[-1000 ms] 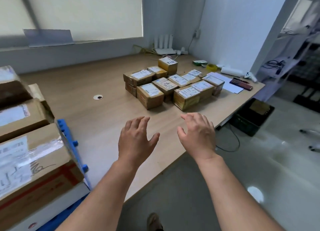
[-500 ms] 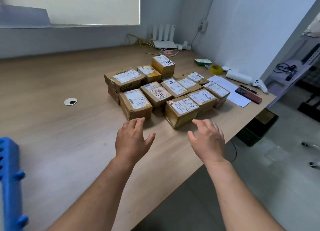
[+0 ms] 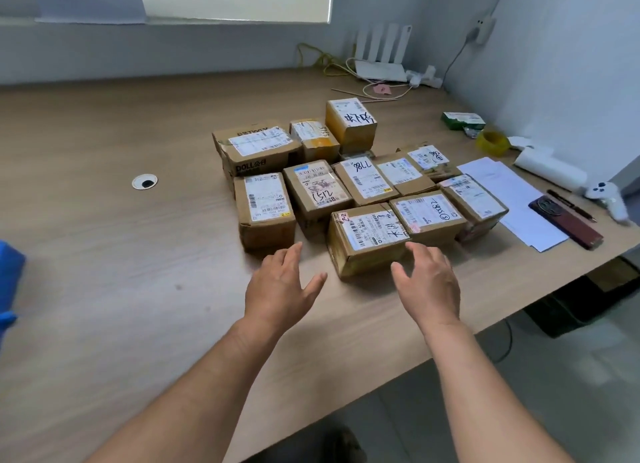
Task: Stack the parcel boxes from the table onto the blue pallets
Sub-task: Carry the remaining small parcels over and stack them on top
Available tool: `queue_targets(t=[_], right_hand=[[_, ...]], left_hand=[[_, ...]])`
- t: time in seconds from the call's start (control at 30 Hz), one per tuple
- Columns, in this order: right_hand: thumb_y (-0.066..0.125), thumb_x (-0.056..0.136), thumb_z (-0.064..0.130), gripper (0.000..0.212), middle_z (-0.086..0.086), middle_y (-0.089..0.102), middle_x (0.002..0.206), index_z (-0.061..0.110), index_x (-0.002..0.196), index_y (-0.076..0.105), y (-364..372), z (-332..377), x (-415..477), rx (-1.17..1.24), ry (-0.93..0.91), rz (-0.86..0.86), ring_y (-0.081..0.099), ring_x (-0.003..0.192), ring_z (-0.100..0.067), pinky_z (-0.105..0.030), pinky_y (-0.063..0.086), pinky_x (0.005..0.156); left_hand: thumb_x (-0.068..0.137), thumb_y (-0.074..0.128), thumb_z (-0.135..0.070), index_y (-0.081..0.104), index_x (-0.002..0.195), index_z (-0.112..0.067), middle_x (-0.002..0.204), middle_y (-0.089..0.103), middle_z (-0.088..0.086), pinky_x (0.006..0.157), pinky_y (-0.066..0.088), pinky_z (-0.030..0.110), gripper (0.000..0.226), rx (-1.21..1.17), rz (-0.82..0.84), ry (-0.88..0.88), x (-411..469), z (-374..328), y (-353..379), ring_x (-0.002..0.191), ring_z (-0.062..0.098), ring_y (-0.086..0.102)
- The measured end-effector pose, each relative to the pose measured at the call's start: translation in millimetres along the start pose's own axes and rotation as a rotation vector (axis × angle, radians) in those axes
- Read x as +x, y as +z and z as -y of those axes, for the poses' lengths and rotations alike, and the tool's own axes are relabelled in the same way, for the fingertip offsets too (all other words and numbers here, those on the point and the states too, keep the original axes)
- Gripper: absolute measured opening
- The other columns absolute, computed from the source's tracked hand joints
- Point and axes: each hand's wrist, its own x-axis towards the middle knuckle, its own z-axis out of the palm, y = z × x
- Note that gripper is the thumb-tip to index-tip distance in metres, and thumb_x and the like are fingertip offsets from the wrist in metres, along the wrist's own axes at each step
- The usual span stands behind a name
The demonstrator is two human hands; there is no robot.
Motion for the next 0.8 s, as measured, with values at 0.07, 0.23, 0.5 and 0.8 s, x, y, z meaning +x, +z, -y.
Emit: queue_targets(t=[0.07,0.23,0.5,0.8], right_hand=[[0.054,0.094,0.031,0.046,-0.01,0.052,0.127,0.016,0.136,0.047,3,-13,21,0.02,0.002,0.04,0.045,0.118,-0.025,-0.038,0.043,0.092],[0.052,0.095,0.035,0.049,-0.012,0.051,0.129,0.014,0.139,0.044,20,-41,67,0.104,-0.026,0.145,0.045,0.121,-0.028,-0.037,0.04,0.097],[0.043,0.098,0.041,0.047,-0.009,0.053,0.132,0.015,0.138,0.046,45,-59,88,0.22,-0.068,0.248,0.047,0.122,-0.026,-0.035,0.039,0.096],[0.067,0.086,0.04,0.054,-0.001,0.061,0.112,0.024,0.135,0.052,69,-60,95,0.67,0.066,0.53,0.058,0.106,-0.019,-0.031,0.045,0.09]], left_hand=[[0.092,0.041,-0.058,0.022,0.148,-0.021,0.148,0.037,-0.001,0.102,0.036,0.034,0.07,-0.045,0.019,-0.059,10,-17,12,0.133,0.018,0.034],[0.091,0.046,-0.056,0.02,0.15,-0.019,0.151,0.034,0.0,0.109,0.035,0.039,0.074,-0.245,0.065,-0.206,46,-49,49,0.137,0.019,0.034],[0.096,0.044,-0.045,0.025,0.148,-0.016,0.145,0.044,0.005,0.107,0.037,0.037,0.063,-0.504,0.008,-0.392,71,-69,80,0.13,0.022,0.043],[0.093,0.051,-0.045,0.024,0.149,-0.023,0.134,0.052,0.002,0.1,0.045,0.041,0.065,-0.628,-0.023,-0.592,43,-44,78,0.117,0.021,0.053]])
